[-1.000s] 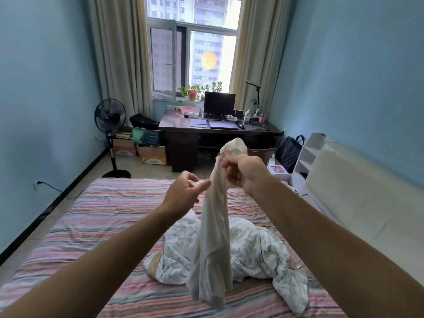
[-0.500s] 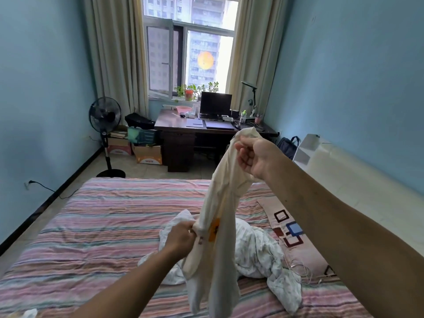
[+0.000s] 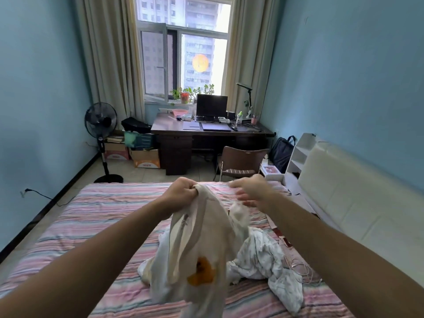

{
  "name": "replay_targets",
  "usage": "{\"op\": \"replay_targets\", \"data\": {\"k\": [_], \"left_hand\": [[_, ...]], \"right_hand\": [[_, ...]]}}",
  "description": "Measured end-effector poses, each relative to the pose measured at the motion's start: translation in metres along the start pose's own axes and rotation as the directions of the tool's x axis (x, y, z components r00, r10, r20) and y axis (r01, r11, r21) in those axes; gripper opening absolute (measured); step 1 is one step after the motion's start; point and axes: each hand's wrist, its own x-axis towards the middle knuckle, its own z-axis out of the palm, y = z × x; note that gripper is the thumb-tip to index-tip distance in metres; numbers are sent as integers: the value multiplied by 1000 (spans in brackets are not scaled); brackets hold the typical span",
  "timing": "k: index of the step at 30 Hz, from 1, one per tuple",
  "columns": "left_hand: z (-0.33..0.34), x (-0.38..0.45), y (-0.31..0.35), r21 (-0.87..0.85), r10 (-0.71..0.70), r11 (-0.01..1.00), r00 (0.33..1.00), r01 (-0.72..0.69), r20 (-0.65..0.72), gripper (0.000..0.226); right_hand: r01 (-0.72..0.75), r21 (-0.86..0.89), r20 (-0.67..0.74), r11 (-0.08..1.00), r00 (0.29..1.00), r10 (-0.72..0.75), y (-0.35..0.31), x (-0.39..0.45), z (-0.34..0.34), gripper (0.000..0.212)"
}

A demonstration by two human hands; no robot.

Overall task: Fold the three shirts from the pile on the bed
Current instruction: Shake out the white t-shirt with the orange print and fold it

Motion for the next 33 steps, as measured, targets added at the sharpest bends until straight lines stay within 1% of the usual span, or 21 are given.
{"op": "replay_targets", "data": {"k": [1,2,3,4,5,7,8,11,13,16,17,19,21,23,25,26,27,29,31,33], "left_hand": [[1,1,3,0,0,1000,1000,0,17,30],[2,2,5,-8,-4,1000,999,4,33,30],[3,2,6,-38,-7,999,999,9,53,31],[3,2,6,-78,-15,997,997,21,75,33],[2,1,6,-116,-20,993,996,31,90,32],[-3,-2,5,-164,-28,985,994,45,101,26],[-7,-3,4,-181,-30,982,993,50,111,22],[-18,-8,2,-191,-43,979,983,77,177,13],[-23,-13,1,-173,-56,980,976,94,211,15],[-26,-18,0,-182,-71,977,978,108,198,21],[-28,-19,-2,-195,-68,975,980,104,187,24],[-30,-21,-4,-229,-47,970,984,86,173,23],[-32,-25,-6,-217,-37,973,987,71,158,18],[-33,-28,-11,-109,-48,992,992,61,117,16],[-35,-31,-21,74,-44,997,995,38,91,12],[-35,-33,-27,178,-41,984,994,23,103,8],[-37,-35,-32,283,-44,959,991,7,123,10],[-41,-40,-43,431,-78,902,987,9,142,29],[-50,-45,-54,465,-124,884,984,53,125,42],[-62,-49,-65,437,-164,892,984,116,73,45]], "right_hand": [[105,-37,74,994,992,-102,-1,-5,8,28],[201,-61,172,978,967,-188,-2,-10,17,35],[274,-77,272,959,931,-244,-4,-16,25,40],[336,-108,336,936,898,-284,-4,-19,32,43],[401,-169,356,900,877,-323,-5,-20,38,46],[501,-312,324,807,855,-405,-6,-19,47,51],[530,-356,319,769,843,-433,-7,-18,49,53],[598,-467,377,652,801,-465,-8,-17,52,51],[621,-516,394,590,784,-480,-8,-19,55,44],[618,-551,350,561,782,-517,-8,-19,64,20],[618,-554,339,558,779,-527,-7,-18,67,18],[619,-538,321,572,778,-540,-7,-15,73,22],[602,-506,267,618,790,-552,-7,-13,74,28],[585,-499,194,640,795,-575,-7,-9,71,30],[581,-521,173,625,789,-589,-6,-5,67,29],[579,-543,183,608,788,-588,-5,-2,64,29],[574,-576,198,583,789,-581,-5,-1,61,28],[554,-643,216,528,793,-570,-5,1,54,27],[534,-696,221,481,796,-564,-6,1,43,28],[507,-735,214,450,803,-556,-5,0,32,33]]}}
